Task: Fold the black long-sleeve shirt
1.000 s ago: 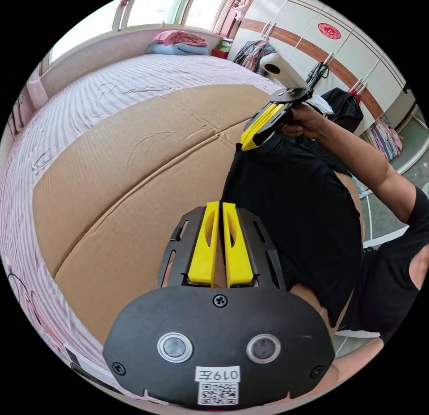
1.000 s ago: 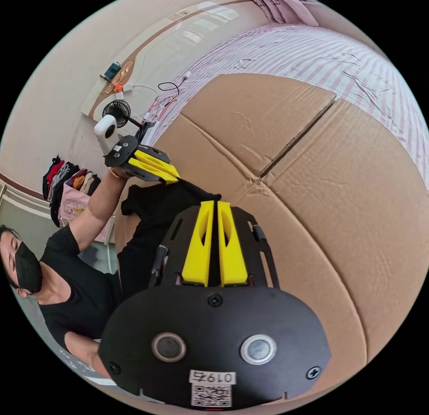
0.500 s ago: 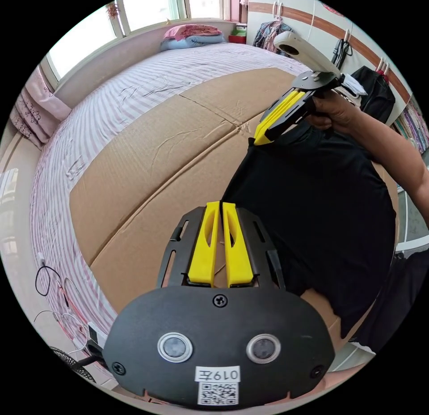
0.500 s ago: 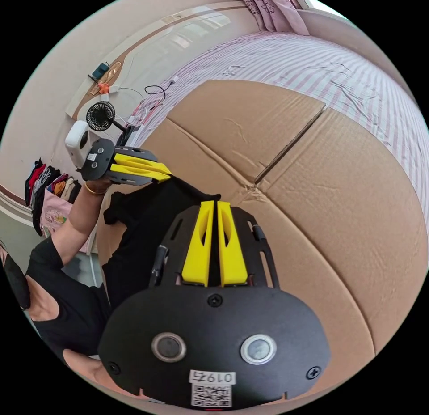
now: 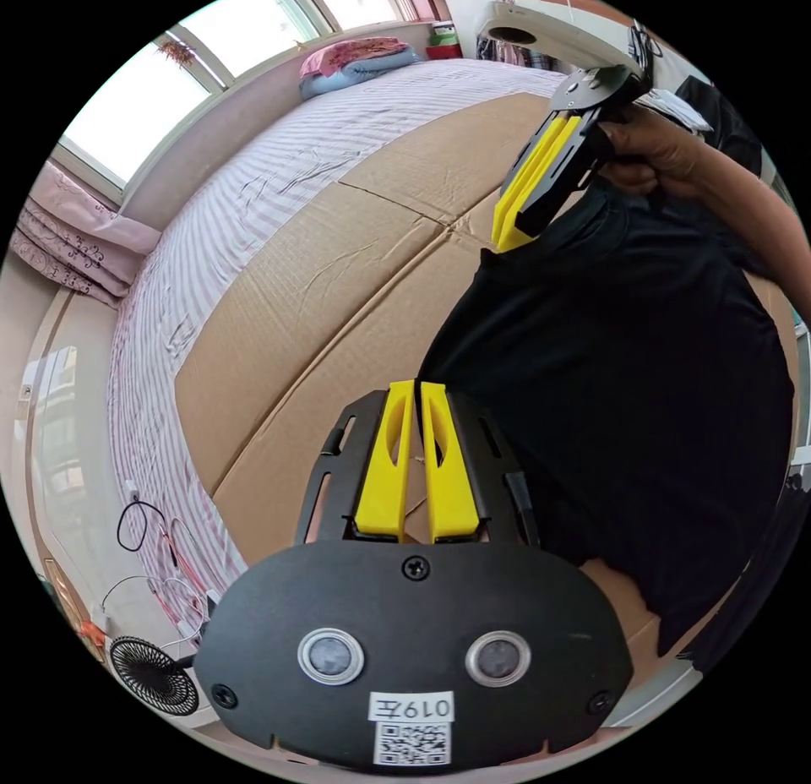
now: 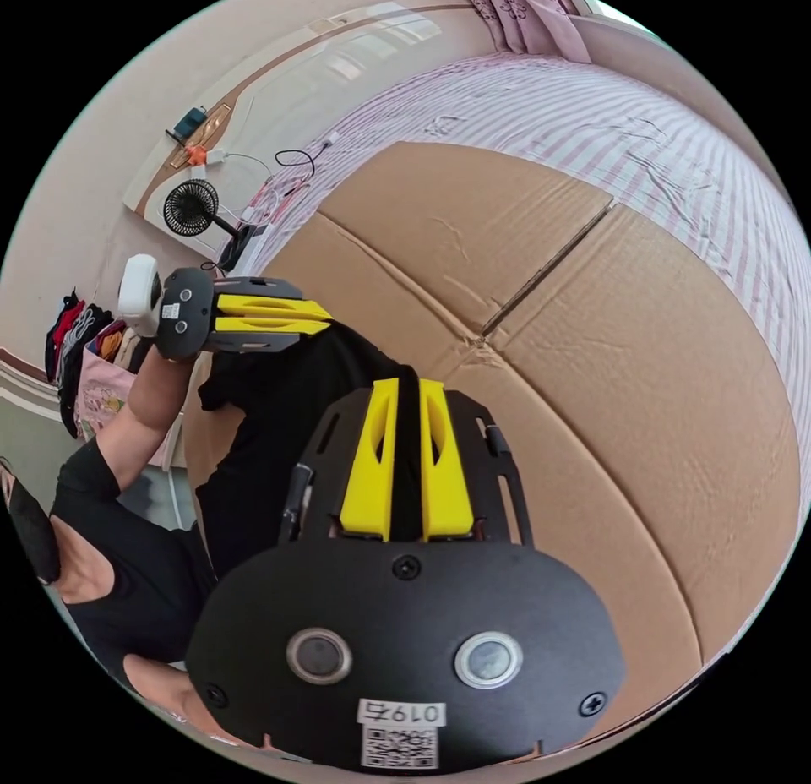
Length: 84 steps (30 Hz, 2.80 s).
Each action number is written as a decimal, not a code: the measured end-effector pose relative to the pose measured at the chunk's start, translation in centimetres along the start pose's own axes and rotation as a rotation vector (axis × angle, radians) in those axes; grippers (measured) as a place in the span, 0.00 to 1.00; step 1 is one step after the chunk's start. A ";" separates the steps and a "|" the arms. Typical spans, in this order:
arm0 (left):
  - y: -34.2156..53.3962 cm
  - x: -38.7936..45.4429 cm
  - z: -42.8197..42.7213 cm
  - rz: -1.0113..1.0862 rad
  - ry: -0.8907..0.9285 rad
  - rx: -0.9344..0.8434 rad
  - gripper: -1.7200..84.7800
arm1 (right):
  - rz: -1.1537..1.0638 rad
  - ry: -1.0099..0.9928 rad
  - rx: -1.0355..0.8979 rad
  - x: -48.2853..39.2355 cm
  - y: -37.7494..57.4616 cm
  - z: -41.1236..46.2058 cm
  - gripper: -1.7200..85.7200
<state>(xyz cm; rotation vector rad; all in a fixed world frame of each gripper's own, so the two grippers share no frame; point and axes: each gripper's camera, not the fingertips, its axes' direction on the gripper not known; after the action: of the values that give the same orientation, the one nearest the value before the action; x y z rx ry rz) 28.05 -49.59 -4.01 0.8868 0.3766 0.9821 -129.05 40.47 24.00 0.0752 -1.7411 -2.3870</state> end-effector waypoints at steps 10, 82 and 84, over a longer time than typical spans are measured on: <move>-2.3 1.7 -1.2 0.000 0.036 -0.016 0.03 | -0.031 -0.004 0.004 -0.9 0.8 0.1 0.02; -32.3 16.3 0.6 0.051 0.456 0.092 0.03 | 0.117 0.118 0.013 13.6 34.1 -16.7 0.12; -32.6 16.4 0.6 0.054 0.447 0.091 0.03 | 0.125 0.137 -0.005 13.9 35.1 -16.6 0.12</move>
<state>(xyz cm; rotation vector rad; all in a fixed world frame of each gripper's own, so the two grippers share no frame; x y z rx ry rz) 55.32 -44.31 -27.70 0.7570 0.7842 1.2218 -136.02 12.02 53.11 0.1221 -1.6280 -2.2420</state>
